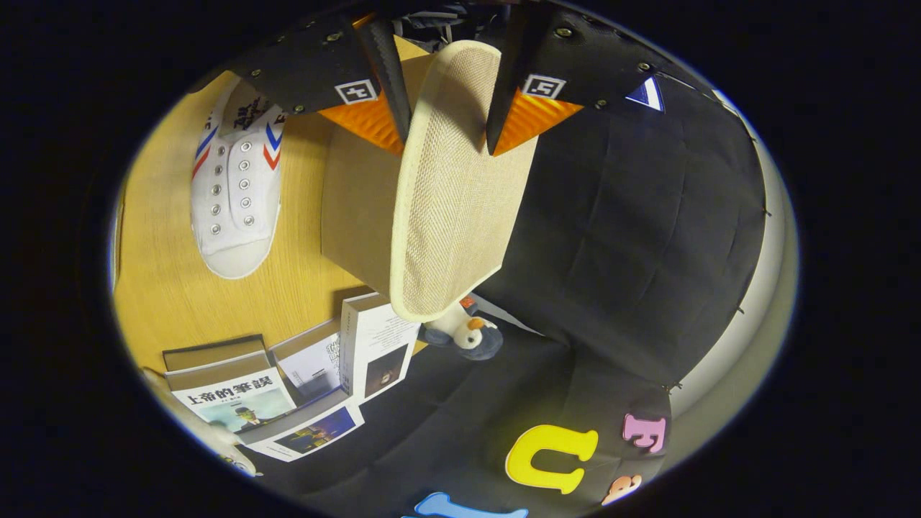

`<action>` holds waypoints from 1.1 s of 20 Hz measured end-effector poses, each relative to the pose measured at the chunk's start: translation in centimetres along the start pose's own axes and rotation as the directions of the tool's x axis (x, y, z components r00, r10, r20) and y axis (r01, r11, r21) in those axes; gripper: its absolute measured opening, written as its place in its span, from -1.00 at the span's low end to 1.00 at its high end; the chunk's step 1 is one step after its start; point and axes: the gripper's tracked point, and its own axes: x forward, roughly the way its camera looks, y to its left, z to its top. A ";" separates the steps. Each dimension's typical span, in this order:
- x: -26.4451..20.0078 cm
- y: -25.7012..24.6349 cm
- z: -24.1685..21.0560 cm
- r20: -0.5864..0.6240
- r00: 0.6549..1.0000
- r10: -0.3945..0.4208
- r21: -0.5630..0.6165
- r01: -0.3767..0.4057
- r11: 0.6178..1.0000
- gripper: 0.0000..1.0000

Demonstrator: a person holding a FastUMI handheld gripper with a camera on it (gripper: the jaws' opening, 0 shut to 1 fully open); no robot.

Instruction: Open the storage box then place both shoes into the box .Put the left shoe in first, then the right shoe, with the right side of both shoes facing outward in a uniform manner.

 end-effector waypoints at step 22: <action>9.0 25.0 3.0 -0.099 0.942 0.320 -0.207 -0.334 0.920 -0.64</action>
